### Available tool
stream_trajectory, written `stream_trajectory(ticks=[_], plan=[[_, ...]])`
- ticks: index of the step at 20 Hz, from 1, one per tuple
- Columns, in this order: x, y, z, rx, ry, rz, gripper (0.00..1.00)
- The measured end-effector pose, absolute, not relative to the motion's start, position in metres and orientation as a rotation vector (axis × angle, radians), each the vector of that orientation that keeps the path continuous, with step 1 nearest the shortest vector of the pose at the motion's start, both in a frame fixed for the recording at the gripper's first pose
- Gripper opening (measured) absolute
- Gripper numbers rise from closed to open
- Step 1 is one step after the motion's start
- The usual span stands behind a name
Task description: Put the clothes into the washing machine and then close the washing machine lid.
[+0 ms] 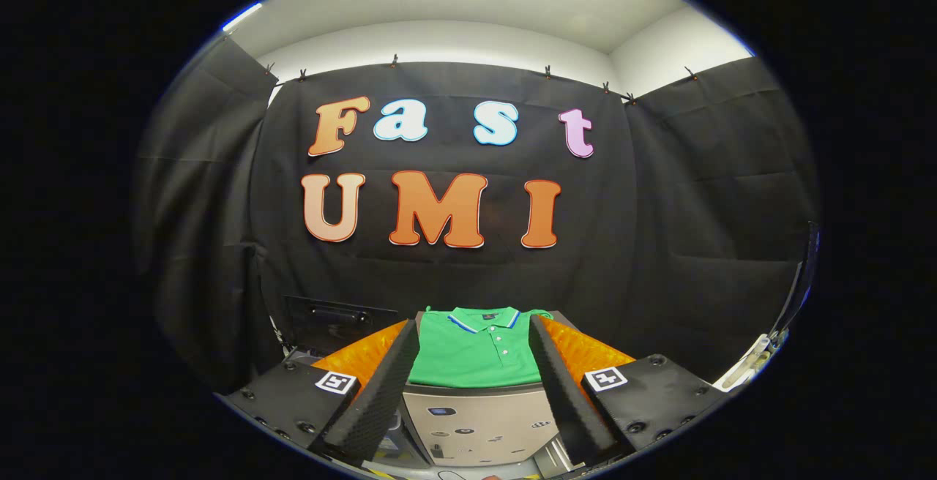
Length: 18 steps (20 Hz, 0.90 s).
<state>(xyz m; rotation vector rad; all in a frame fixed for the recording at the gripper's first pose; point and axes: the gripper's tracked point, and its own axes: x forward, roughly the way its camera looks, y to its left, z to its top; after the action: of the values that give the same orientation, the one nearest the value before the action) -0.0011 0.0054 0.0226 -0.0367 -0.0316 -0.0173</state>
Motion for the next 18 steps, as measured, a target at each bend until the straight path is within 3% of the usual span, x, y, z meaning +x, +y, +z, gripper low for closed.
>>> stream_trajectory(ticks=[10,18], plan=[[0.023,0.000,0.030,-0.036,-0.006,-0.026,0.97],[0.095,-0.017,0.016,-0.050,0.076,-0.015,0.98]])
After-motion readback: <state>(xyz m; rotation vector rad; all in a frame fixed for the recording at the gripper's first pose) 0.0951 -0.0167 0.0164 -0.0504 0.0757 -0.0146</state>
